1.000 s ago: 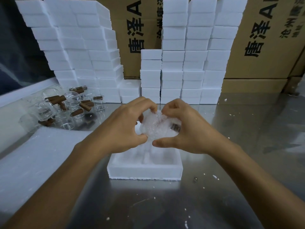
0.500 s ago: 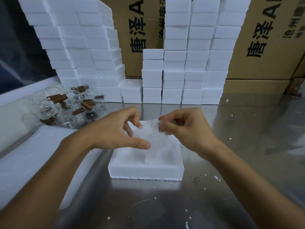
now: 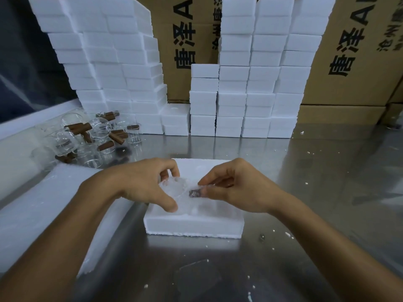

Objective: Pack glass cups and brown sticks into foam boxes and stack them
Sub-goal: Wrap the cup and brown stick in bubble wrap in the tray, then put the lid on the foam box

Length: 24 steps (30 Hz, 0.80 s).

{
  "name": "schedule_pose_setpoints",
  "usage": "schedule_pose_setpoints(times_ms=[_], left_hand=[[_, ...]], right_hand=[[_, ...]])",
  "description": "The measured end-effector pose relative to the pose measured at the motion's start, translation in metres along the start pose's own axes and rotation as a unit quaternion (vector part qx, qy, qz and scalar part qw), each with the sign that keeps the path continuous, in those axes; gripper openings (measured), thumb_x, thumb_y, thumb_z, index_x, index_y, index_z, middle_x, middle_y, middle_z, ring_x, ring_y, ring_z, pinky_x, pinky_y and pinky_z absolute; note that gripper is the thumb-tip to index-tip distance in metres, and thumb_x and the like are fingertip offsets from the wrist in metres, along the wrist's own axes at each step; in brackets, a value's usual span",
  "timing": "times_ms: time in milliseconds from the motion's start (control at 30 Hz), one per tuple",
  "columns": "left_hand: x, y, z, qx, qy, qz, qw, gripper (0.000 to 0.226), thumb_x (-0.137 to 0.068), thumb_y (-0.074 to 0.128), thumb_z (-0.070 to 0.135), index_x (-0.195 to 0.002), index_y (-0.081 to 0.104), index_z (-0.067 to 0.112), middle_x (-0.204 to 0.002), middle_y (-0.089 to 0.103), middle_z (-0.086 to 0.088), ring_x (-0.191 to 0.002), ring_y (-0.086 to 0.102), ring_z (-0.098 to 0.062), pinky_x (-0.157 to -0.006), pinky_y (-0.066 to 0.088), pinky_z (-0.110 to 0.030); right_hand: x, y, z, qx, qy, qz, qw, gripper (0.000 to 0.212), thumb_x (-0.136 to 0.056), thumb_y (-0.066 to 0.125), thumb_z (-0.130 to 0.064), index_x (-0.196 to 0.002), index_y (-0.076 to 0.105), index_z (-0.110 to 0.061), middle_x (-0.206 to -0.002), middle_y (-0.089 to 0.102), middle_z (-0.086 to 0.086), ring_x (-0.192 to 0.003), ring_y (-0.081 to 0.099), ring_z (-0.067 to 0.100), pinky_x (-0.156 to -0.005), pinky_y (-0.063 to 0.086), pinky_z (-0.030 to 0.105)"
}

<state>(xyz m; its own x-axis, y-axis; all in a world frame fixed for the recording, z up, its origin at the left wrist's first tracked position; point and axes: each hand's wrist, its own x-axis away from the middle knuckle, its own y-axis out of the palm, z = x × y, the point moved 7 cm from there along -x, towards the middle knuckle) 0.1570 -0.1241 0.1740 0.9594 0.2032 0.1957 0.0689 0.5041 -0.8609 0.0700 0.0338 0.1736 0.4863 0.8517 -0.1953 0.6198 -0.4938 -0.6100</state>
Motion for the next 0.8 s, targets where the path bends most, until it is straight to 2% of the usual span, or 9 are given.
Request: schedule_pose_setpoints(times_ms=[133, 267, 367, 500, 600, 700, 733, 800], left_hand=[[-0.004, 0.003, 0.0, -0.024, -0.004, 0.009, 1.0, 0.062, -0.05, 0.085, 0.056, -0.103, 0.057, 0.04, -0.101, 0.06, 0.009, -0.086, 0.062, -0.013, -0.078, 0.055, -0.035], [-0.005, 0.003, 0.001, -0.035, -0.005, 0.024, 0.999, 0.063, -0.054, 0.088, 0.058, -0.105, 0.057, 0.041, -0.1, 0.059, 0.013, -0.083, 0.06, -0.007, -0.068, 0.049, -0.024], [-0.007, 0.001, 0.003, -0.029, -0.009, 0.057, 0.998, 0.064, -0.056, 0.086, 0.062, -0.109, 0.058, 0.042, -0.098, 0.057, 0.016, -0.08, 0.058, -0.004, -0.061, 0.043, -0.019], [-0.009, 0.003, 0.009, -0.017, -0.007, 0.087, 0.996, 0.071, -0.049, 0.084, 0.07, -0.109, 0.059, 0.041, -0.089, 0.057, 0.015, -0.074, 0.057, -0.003, -0.057, 0.038, -0.019], [-0.009, 0.005, 0.009, -0.003, -0.009, 0.072, 0.997, 0.078, -0.043, 0.081, 0.074, -0.111, 0.059, 0.041, -0.091, 0.059, 0.016, -0.076, 0.059, -0.003, -0.057, 0.04, -0.018], [-0.008, 0.003, 0.006, 0.042, -0.013, 0.065, 0.997, 0.086, -0.036, 0.074, 0.079, -0.112, 0.061, 0.038, -0.093, 0.059, 0.012, -0.073, 0.062, -0.005, -0.054, 0.047, -0.017], [-0.007, 0.001, 0.004, 0.058, -0.014, 0.078, 0.995, 0.086, -0.037, 0.07, 0.081, -0.11, 0.061, 0.038, -0.095, 0.059, 0.009, -0.075, 0.063, -0.007, -0.056, 0.052, -0.02], [-0.008, -0.008, -0.002, 0.076, -0.02, 0.133, 0.988, 0.083, -0.04, 0.061, 0.087, -0.106, 0.06, 0.037, -0.096, 0.06, 0.004, -0.079, 0.066, -0.015, -0.068, 0.061, -0.034]], right_hand=[[0.0, -0.003, 0.013, 0.057, 0.031, -0.031, 0.997, 0.01, -0.083, 0.08, -0.023, -0.093, 0.08, -0.021, -0.091, 0.076, -0.009, -0.083, 0.07, 0.009, -0.085, 0.058, 0.035], [0.002, -0.004, 0.024, 0.102, 0.072, -0.052, 0.991, 0.006, -0.083, 0.079, -0.034, -0.087, 0.074, -0.033, -0.084, 0.073, -0.009, -0.076, 0.068, 0.009, -0.08, 0.059, 0.033], [0.001, -0.01, 0.025, 0.125, 0.069, -0.02, 0.99, 0.005, -0.086, 0.075, -0.033, -0.088, 0.071, -0.034, -0.083, 0.07, -0.01, -0.07, 0.067, 0.01, -0.07, 0.058, 0.027], [-0.001, -0.017, 0.032, 0.125, 0.074, 0.029, 0.989, 0.007, -0.086, 0.072, -0.023, -0.092, 0.073, -0.024, -0.088, 0.073, -0.002, -0.079, 0.068, 0.014, -0.079, 0.057, 0.031], [-0.001, -0.017, 0.035, 0.128, 0.079, 0.023, 0.988, 0.007, -0.084, 0.071, -0.021, -0.09, 0.073, -0.024, -0.089, 0.073, -0.001, -0.081, 0.068, 0.015, -0.077, 0.057, 0.028], [-0.002, -0.019, 0.037, 0.117, 0.076, 0.025, 0.99, 0.008, -0.085, 0.071, -0.023, -0.091, 0.071, -0.029, -0.091, 0.071, -0.009, -0.079, 0.067, 0.008, -0.073, 0.055, 0.02], [-0.003, -0.022, 0.038, 0.109, 0.075, 0.036, 0.99, 0.011, -0.085, 0.072, -0.023, -0.092, 0.07, -0.031, -0.093, 0.07, -0.011, -0.08, 0.066, 0.007, -0.073, 0.054, 0.019], [-0.003, -0.027, 0.042, 0.096, 0.075, 0.067, 0.99, 0.018, -0.085, 0.072, -0.024, -0.097, 0.064, -0.035, -0.099, 0.066, -0.014, -0.086, 0.064, 0.004, -0.07, 0.049, 0.013]])
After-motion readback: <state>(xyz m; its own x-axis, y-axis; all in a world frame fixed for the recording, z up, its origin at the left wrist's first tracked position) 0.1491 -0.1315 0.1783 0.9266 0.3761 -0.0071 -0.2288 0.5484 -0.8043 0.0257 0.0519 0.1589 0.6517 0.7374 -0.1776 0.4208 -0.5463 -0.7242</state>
